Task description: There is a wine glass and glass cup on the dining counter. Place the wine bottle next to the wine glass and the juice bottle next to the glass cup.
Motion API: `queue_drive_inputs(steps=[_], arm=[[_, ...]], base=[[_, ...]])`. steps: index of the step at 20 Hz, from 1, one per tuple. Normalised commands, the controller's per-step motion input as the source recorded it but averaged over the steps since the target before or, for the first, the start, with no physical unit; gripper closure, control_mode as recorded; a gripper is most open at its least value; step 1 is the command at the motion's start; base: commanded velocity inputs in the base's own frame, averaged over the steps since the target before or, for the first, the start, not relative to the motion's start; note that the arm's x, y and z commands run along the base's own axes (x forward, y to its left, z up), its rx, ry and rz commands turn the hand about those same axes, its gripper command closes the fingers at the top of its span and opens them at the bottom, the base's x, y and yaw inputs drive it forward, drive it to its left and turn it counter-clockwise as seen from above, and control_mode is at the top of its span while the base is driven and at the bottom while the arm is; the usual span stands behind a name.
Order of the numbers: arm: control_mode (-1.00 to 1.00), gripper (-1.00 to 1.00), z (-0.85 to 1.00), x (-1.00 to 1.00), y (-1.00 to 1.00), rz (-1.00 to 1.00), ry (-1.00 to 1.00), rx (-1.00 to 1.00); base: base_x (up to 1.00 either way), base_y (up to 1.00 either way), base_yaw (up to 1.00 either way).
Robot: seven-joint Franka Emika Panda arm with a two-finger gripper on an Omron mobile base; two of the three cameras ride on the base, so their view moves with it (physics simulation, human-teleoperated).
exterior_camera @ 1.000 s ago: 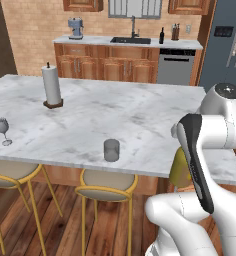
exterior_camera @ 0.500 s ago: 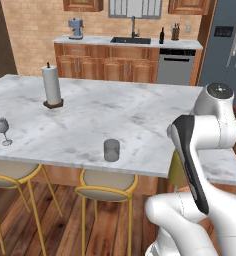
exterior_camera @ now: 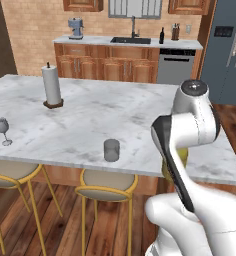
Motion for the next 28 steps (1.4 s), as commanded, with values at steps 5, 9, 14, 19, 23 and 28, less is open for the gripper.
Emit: queue_drive_inputs(steps=[5,9,14,19,23,28], arm=[[-1.00,1.00,0.20,0.09,0.29,0.00,0.03,-0.02],[-1.00,1.00,0.17,0.20,0.15,0.00,0.03,0.03],[-1.00,1.00,0.08,0.23,0.13,0.02,0.02,0.11],[-1.00,1.00,0.00,0.16,0.07,0.03,0.00,0.06],[-1.00,1.00,-0.02,0.21,0.16,0.00,0.00,0.01],[-1.00,1.00,-0.01,0.31,0.07,0.00,0.00,0.00]], base=[[0.00,0.00,0.00],[0.00,0.00,0.00],[0.00,0.00,0.00],[0.00,0.00,0.00],[0.00,0.00,0.00],[0.00,0.00,0.00]])
